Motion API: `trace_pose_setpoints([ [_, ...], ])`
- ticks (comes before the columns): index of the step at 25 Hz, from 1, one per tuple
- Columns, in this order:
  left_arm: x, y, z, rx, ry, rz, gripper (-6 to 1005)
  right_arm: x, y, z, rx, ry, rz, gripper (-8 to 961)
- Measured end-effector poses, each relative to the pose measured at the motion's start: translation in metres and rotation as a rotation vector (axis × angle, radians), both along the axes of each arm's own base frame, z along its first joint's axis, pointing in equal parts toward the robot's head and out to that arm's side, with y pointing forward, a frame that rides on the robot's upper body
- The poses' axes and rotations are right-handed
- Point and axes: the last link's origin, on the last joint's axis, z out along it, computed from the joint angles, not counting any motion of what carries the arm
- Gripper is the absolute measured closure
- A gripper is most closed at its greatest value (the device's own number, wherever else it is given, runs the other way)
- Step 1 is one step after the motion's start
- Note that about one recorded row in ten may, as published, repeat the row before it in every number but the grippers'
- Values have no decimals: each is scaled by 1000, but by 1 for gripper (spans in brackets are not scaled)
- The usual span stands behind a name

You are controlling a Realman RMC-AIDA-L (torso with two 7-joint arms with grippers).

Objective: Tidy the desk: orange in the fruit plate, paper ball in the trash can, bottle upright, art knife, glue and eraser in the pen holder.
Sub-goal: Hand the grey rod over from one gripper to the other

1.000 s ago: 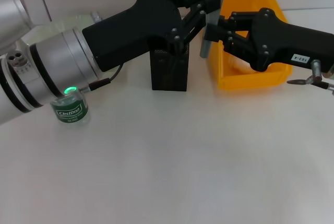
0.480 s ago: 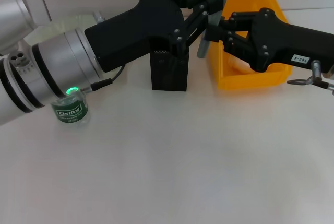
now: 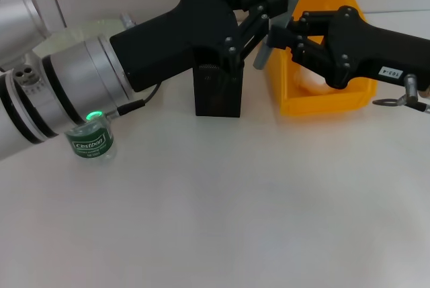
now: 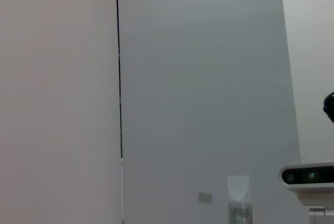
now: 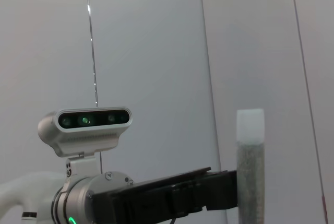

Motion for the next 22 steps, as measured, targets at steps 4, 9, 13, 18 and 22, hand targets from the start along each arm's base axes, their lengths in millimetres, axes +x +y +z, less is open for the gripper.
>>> trace_pose_setpoints([
  [4, -2, 1, 2, 6, -4, 9, 894, 1, 0, 3, 11, 1, 1, 811],
  [9, -5, 4, 7, 13, -33, 36, 879, 1, -1, 5, 19, -3, 1, 813],
  [13, -8, 7, 11, 25, -45, 53, 818, 3, -1, 6, 25, -7, -7, 814],
  [18, -13, 8, 12, 63, -33, 54, 683, 3, 1, 7, 32, -12, -16, 815],
  [22, -19, 11, 13, 79, -25, 78, 645, 4, 4, 10, 47, -23, -34, 815],
])
